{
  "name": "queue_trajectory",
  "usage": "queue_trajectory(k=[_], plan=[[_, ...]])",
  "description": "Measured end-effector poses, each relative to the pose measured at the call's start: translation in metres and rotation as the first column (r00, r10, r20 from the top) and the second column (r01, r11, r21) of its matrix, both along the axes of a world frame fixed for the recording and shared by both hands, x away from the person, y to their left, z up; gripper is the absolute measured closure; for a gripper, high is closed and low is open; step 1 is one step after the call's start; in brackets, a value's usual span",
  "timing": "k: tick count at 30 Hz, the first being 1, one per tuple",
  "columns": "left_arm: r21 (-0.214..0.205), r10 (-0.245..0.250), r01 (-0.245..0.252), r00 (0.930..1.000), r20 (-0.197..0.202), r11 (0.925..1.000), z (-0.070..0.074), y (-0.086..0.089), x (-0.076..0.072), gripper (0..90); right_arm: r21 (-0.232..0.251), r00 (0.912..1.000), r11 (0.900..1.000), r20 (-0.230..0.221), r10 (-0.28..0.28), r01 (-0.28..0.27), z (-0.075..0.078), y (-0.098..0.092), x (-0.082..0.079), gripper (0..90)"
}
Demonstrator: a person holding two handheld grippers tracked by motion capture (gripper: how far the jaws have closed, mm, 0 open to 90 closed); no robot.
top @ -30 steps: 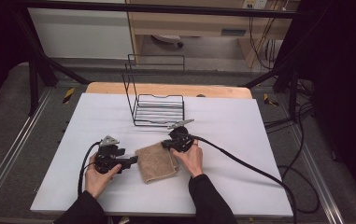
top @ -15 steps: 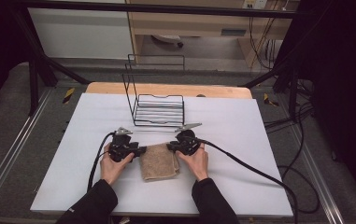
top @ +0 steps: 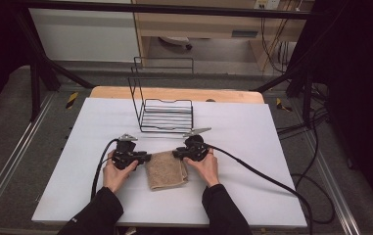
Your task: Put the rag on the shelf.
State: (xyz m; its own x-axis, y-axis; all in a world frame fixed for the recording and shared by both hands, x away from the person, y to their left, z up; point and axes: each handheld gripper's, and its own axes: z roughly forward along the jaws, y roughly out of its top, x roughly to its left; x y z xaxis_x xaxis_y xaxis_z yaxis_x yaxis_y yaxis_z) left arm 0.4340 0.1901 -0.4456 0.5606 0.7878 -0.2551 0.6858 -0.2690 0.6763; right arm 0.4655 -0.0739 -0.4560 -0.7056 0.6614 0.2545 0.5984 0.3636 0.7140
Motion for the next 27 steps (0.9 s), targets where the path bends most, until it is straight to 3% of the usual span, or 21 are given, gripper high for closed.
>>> queue_trajectory(k=[5,13,27], plan=[[0.015,-0.021,0.021,0.9997,-0.012,0.9997,-0.002,-0.004,-0.001,77.7,0.006,0.9993,1.0,-0.038,0.003,-0.003,0.001,0.001,0.0,81.5],[-0.003,-0.02,0.02,0.9997,-0.014,0.9998,-0.001,-0.004,-0.001,84.4,-0.005,0.9996,0.9999,-0.025,0.009,-0.009,0.004,0.003,-0.001,83.4],[-0.067,-0.038,0.045,0.993,0.112,0.9967,0.032,-0.003,-0.018,85.2,0.056,0.9973,0.9984,0.074,0.005,-0.009,0.042,-0.012,-0.026,83.5]])
